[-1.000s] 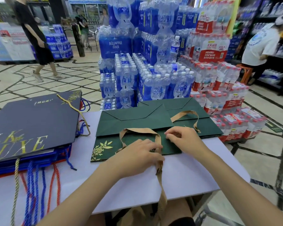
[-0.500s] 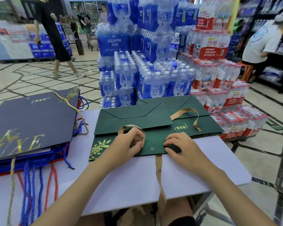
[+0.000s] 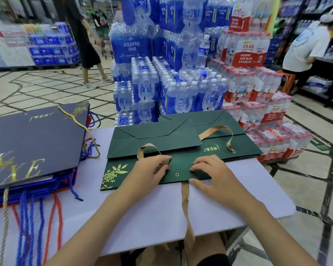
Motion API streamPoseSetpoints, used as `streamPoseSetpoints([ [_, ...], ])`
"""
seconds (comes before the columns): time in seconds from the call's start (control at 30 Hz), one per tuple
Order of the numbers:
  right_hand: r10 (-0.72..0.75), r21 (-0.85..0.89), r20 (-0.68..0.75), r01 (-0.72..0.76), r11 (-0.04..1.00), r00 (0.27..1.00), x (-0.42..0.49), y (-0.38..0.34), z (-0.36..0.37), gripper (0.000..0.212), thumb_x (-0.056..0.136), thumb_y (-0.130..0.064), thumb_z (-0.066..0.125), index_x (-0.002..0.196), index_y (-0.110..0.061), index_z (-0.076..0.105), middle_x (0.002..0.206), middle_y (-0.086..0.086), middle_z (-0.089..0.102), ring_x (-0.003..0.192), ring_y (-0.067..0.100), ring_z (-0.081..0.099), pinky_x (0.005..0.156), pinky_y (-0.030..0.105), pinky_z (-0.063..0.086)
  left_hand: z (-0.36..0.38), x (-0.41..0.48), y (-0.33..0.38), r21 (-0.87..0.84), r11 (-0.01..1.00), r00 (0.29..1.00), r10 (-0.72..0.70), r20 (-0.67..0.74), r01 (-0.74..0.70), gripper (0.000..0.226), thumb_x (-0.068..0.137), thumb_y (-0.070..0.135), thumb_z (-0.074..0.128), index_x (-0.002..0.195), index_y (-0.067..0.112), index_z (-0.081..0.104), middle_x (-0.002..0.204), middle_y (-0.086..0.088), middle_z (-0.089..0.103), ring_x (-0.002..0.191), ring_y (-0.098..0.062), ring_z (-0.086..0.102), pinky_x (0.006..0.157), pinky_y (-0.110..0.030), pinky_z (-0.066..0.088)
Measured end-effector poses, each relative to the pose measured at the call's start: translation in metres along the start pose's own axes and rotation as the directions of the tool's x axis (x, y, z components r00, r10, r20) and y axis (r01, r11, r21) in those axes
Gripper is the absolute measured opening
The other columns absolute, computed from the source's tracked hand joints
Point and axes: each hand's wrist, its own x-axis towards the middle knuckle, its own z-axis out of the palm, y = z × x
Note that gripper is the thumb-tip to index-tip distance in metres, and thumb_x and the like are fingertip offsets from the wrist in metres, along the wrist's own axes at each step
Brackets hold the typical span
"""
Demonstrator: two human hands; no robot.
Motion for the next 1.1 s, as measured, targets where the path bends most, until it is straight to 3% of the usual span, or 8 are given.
streamPoseSetpoints([
  [0.13,-0.004,-0.001,-0.005,0.004,1.0,1.0,-0.001,-0.001,0.0,0.033,0.085,-0.05,0.062,0.104,-0.024,0.068,0.111,-0.014,0.058,0.106,0.008,0.05,0.094,0.028,0.042,0.001,0.0,0.0,0.031,0.999,1.0,0.025,-0.008,-0.025,0.032,0.09,0.025,0.048,0.112,0.02,0.071,0.089,0.004,0.062,0.081,-0.01,0.057,0.073,-0.027,0.045],
  [0.27,-0.01,-0.009,-0.006,0.01,1.0,1.0,0.0,-0.001,0.0,0.035,0.085,-0.051,0.06,0.105,-0.023,0.069,0.111,-0.013,0.059,0.106,0.009,0.05,0.094,0.028,0.043,0.002,0.001,-0.001,0.029,0.998,0.998,0.056,0.015,-0.057,0.015,0.092,0.019,0.063,0.103,0.019,0.073,0.093,0.004,0.061,0.081,-0.006,0.054,0.074,-0.023,0.044],
  [0.43,-0.012,-0.007,-0.008,0.012,1.0,1.0,-0.001,-0.001,-0.001,0.035,0.085,-0.05,0.06,0.105,-0.023,0.069,0.111,-0.012,0.059,0.107,0.01,0.051,0.094,0.03,0.044,-0.001,0.003,-0.001,0.008,0.996,0.996,0.092,-0.013,-0.092,0.012,0.089,0.011,0.066,0.098,0.014,0.073,0.091,0.004,0.069,0.085,-0.005,0.058,0.075,-0.015,0.043],
  [0.73,-0.012,-0.021,-0.02,0.011,1.0,1.0,-0.001,-0.002,0.0,0.034,0.086,-0.05,0.061,0.105,-0.023,0.069,0.11,-0.012,0.059,0.106,0.01,0.051,0.093,0.028,0.043,-0.003,0.012,0.006,0.191,0.916,0.929,0.32,0.185,-0.353,0.017,0.091,0.018,0.054,0.092,0.014,0.071,0.083,-0.001,0.063,0.079,-0.021,0.06,0.069,-0.032,0.049],
  [1.1,-0.036,-0.048,-0.052,0.034,0.998,0.998,-0.001,0.002,0.003,0.033,0.088,-0.05,0.06,0.103,-0.022,0.072,0.107,-0.011,0.062,0.103,0.01,0.053,0.089,0.03,0.046,-0.006,0.021,0.005,0.226,0.846,0.863,0.415,0.288,-0.482,0.02,0.085,0.002,0.063,0.095,0.017,0.072,0.088,0.0,0.062,0.075,-0.02,0.06,0.062,-0.028,0.049],
])
